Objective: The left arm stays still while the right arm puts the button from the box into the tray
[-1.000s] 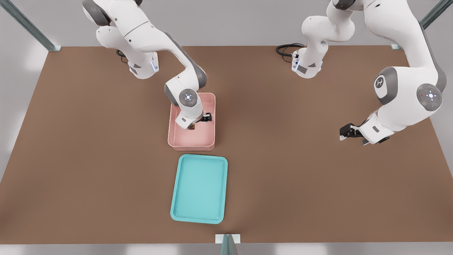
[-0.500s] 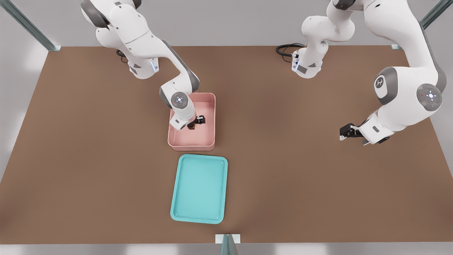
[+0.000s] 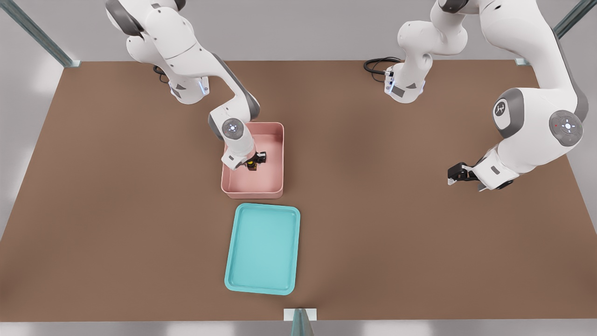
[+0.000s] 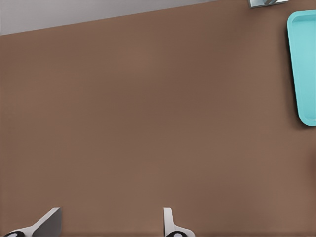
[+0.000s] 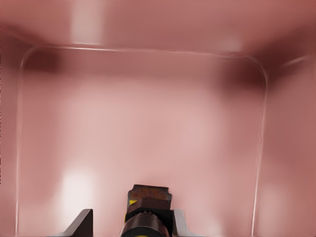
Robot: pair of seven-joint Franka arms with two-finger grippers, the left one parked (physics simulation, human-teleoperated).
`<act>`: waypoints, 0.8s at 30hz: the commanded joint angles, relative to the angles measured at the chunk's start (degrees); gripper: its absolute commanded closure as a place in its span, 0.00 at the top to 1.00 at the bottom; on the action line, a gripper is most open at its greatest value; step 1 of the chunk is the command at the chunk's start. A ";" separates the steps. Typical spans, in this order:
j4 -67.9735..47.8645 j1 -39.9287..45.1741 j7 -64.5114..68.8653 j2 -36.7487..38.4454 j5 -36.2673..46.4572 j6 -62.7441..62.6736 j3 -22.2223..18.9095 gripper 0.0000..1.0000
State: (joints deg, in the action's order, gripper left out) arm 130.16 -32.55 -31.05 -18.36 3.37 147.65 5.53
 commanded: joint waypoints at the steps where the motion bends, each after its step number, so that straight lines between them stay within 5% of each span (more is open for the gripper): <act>1: 0.09 0.03 1.61 0.17 0.06 0.35 0.00 0.66; 10: 1.06 0.21 2.31 0.52 0.06 0.09 0.00 0.60; 16: -0.69 0.21 2.05 2.01 0.06 -4.91 -0.17 0.37; 20: -13.60 0.29 2.40 6.32 0.14 -27.23 -0.08 0.37; 24: -31.00 1.44 4.06 0.96 0.06 -36.99 -0.35 0.37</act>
State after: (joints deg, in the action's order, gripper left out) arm 101.67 -31.33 -27.93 -16.69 4.15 124.96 5.20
